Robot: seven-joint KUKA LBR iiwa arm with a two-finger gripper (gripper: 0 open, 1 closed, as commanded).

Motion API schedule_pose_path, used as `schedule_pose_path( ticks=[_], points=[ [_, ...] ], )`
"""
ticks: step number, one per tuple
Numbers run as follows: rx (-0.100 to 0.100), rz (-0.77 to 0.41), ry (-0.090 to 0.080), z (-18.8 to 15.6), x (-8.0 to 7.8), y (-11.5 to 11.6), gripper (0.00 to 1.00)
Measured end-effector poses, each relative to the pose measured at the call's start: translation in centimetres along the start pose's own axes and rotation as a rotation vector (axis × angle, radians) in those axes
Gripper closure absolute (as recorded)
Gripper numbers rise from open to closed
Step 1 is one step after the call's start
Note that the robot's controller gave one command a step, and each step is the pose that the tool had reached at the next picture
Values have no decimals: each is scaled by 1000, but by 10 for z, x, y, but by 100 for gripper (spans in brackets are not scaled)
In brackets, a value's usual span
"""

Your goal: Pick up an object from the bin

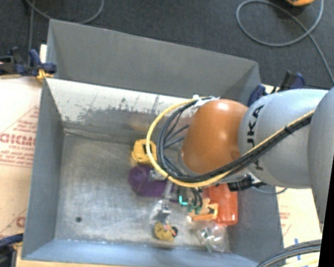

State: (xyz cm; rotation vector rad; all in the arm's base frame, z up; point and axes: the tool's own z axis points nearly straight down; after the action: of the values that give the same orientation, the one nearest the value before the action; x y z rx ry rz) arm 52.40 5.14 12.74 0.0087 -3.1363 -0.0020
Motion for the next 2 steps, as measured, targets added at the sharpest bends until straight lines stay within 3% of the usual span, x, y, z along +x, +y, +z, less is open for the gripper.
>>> schedule_pose_path(
  ticks=[1, 2],
  points=[
    [0, 2, -8, -4, -2, 0, 0],
    [-4, 9, -10, 52, -46, -44, 0]
  ],
)
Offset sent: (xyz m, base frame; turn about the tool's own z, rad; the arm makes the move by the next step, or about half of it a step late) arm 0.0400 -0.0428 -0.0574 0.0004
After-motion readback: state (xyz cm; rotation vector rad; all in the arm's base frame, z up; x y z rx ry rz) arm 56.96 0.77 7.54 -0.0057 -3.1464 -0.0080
